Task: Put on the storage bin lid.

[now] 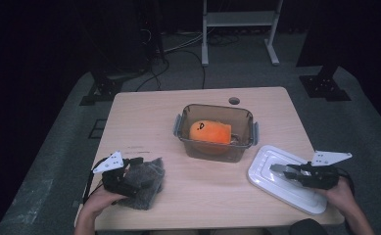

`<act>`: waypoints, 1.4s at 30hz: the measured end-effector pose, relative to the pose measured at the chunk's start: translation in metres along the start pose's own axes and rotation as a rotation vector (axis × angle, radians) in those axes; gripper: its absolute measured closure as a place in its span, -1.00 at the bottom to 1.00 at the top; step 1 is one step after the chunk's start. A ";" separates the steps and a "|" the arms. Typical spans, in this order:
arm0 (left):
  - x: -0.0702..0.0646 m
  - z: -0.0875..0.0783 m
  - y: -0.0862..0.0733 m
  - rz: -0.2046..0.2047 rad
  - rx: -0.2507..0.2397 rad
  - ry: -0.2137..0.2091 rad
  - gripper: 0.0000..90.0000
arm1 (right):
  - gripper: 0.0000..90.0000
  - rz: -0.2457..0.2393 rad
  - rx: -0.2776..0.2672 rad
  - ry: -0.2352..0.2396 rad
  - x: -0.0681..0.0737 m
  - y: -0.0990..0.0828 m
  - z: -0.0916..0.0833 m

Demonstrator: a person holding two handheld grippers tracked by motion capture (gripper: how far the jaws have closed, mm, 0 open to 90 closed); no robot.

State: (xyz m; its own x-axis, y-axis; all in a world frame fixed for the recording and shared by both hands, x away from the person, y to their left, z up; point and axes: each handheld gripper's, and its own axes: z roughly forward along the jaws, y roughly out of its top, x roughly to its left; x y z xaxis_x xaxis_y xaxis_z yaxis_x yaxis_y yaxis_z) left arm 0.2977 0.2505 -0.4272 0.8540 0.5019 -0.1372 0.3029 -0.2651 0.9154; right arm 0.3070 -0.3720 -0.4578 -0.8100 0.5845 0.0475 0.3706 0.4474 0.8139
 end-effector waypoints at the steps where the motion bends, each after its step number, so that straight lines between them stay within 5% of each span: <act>1: 0.000 0.000 0.000 0.000 0.000 0.000 -0.95 | 0.46 0.000 -0.006 0.000 0.000 0.001 -0.001; 42: 0.000 -0.001 0.000 -0.003 0.000 0.000 -0.95 | 0.46 -0.065 -0.087 -0.004 0.011 0.045 -0.063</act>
State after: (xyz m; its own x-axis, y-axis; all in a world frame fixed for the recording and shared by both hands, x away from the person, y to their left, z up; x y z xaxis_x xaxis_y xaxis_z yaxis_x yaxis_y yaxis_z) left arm 0.2972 0.2510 -0.4269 0.8528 0.5030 -0.1402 0.3058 -0.2634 0.9149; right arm 0.2862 -0.3878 -0.3845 -0.8289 0.5594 -0.0090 0.2768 0.4240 0.8624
